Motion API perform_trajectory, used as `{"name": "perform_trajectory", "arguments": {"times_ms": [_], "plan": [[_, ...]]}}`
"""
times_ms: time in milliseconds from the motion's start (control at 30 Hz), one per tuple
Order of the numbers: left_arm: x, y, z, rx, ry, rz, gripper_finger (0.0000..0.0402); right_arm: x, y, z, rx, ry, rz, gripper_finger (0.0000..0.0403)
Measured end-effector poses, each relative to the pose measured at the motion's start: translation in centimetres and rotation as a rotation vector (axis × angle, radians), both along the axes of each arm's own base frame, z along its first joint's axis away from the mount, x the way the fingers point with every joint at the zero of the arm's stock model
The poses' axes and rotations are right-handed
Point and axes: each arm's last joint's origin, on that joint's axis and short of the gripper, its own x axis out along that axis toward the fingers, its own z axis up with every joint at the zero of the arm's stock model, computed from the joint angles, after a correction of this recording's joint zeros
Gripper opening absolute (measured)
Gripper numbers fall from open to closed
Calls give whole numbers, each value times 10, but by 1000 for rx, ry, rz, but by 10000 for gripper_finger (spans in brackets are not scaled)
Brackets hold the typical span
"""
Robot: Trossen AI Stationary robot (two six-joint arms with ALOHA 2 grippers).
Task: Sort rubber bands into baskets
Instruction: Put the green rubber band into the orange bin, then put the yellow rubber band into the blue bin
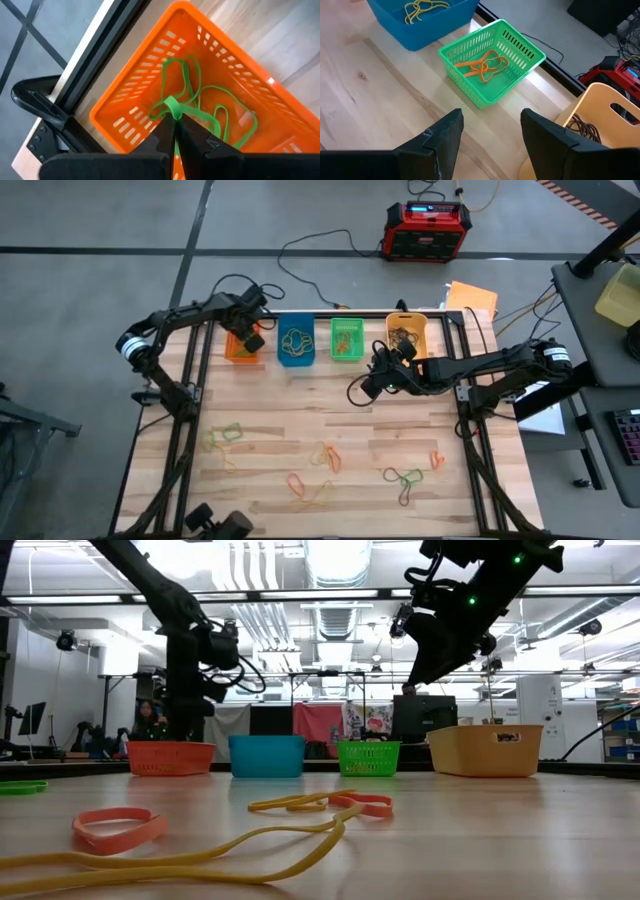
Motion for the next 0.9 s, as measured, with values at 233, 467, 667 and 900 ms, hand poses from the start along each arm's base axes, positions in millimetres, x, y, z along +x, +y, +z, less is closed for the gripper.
{"name": "perform_trajectory", "arguments": {"times_ms": [233,467,667,900], "plan": [[2,2,-2,9,-6,-3,0,0,0,0,4,-5,-5,194],[2,2,-2,11,-8,6,21,0,0,0,5,-6,-6,194],[2,2,-2,13,-13,19,57,0,0,0,4,-6,-6,194],[2,0,0,14,-15,19,90,0,0,0,3,-5,-5,194]]}}
